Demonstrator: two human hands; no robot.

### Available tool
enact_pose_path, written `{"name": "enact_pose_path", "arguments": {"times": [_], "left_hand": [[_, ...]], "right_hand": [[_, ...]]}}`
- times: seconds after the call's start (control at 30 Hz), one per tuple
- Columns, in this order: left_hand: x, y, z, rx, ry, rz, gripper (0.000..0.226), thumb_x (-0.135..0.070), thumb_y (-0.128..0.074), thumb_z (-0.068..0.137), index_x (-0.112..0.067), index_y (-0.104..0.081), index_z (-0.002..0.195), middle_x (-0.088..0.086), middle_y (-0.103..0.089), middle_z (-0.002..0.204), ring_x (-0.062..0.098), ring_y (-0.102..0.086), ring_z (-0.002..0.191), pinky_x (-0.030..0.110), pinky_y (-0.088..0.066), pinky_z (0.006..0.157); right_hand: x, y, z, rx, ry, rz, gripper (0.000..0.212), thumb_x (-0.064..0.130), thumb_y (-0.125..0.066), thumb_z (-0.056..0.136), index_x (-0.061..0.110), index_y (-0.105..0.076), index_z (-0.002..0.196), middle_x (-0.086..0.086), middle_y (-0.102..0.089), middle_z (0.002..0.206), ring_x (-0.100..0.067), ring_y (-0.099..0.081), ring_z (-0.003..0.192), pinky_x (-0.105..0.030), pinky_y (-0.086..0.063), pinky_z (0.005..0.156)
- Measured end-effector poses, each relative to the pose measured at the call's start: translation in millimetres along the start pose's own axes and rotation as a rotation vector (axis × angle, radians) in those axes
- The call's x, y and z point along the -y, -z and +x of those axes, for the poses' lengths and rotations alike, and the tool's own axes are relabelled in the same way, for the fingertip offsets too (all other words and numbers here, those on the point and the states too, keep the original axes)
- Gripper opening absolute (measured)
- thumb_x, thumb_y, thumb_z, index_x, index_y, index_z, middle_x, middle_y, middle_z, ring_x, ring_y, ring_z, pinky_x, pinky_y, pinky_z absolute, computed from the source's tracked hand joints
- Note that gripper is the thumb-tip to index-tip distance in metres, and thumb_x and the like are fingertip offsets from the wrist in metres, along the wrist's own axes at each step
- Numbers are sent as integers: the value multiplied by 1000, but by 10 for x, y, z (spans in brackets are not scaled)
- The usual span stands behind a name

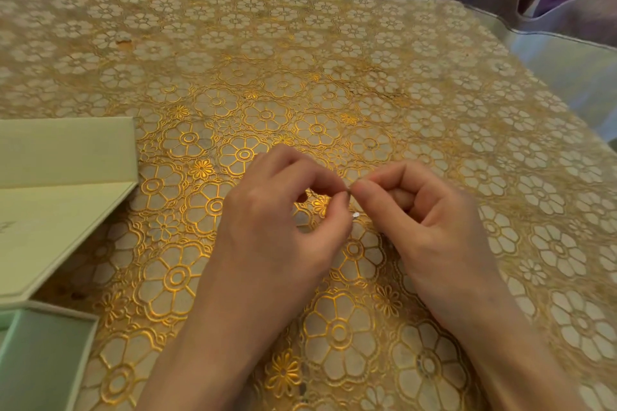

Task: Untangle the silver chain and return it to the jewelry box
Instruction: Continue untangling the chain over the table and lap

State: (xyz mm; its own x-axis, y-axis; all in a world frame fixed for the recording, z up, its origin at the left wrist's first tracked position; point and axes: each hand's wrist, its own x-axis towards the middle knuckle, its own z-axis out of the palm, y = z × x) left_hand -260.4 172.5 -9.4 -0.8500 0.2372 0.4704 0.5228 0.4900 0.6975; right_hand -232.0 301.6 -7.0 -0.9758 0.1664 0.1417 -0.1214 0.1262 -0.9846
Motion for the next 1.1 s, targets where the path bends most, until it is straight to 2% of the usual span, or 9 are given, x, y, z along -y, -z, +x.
{"name": "enact_pose_path", "arguments": {"times": [0.17, 0.33, 0.57, 0.7, 0.83, 1.0, 1.1], "left_hand": [[-30, 20, 9, 1, 104, -183, 5, -31, -60, 74, -27, -61, 71, -13, -57, 76, 3, -48, 67, 9, -32, 58], [-42, 33, 23, 17, 129, -221, 7, -32, -59, 73, -26, -61, 71, -13, -57, 76, 4, -48, 65, 12, -33, 55], [-80, 69, 27, -1, 237, -413, 4, -19, -63, 71, -20, -62, 67, -13, -57, 65, 2, -44, 54, 12, -31, 48], [-95, 85, 36, -9, 286, -465, 5, -21, -64, 70, -20, -63, 65, -12, -59, 63, 0, -41, 47, 9, -31, 43], [-106, 88, 38, -10, 326, -517, 6, -23, -63, 70, -20, -64, 65, -12, -59, 59, 2, -41, 47, 8, -32, 43], [-121, 101, 47, -70, 356, -586, 11, -24, -66, 68, -13, -66, 64, -2, -65, 61, 1, -46, 49, 9, -33, 43], [-118, 95, 49, -57, 352, -609, 9, -22, -65, 68, -14, -66, 65, -5, -68, 65, -1, -49, 52, 8, -36, 45]], "right_hand": [[3, 7, -4, -22, -27, 66, 11, 26, -58, 77, 18, -60, 70, 7, -35, 47, -3, -26, 45, -13, -22, 41], [13, 11, -5, -14, -33, 100, 9, 25, -58, 76, 18, -62, 71, 7, -34, 45, -5, -24, 45, -16, -20, 41], [1, 40, 17, -41, -69, 238, 13, 19, -55, 75, 22, -67, 70, 3, -33, 44, -4, -25, 44, -18, -18, 41], [13, 28, 7, -27, -38, 184, 12, 18, -55, 76, 19, -65, 69, 12, -35, 45, -6, -25, 46, -16, -20, 43], [19, 39, 14, -22, -46, 266, 15, 16, -55, 75, 21, -67, 67, 12, -41, 47, -3, -30, 45, -13, -25, 44], [3, 69, 22, -37, -66, 281, 14, 19, -56, 74, 24, -67, 67, 10, -46, 53, -6, -35, 52, -21, -26, 51], [-2, 68, 28, -39, -63, 265, 14, 20, -56, 74, 26, -67, 67, 8, -52, 57, -7, -39, 56, -21, -29, 52]]}}
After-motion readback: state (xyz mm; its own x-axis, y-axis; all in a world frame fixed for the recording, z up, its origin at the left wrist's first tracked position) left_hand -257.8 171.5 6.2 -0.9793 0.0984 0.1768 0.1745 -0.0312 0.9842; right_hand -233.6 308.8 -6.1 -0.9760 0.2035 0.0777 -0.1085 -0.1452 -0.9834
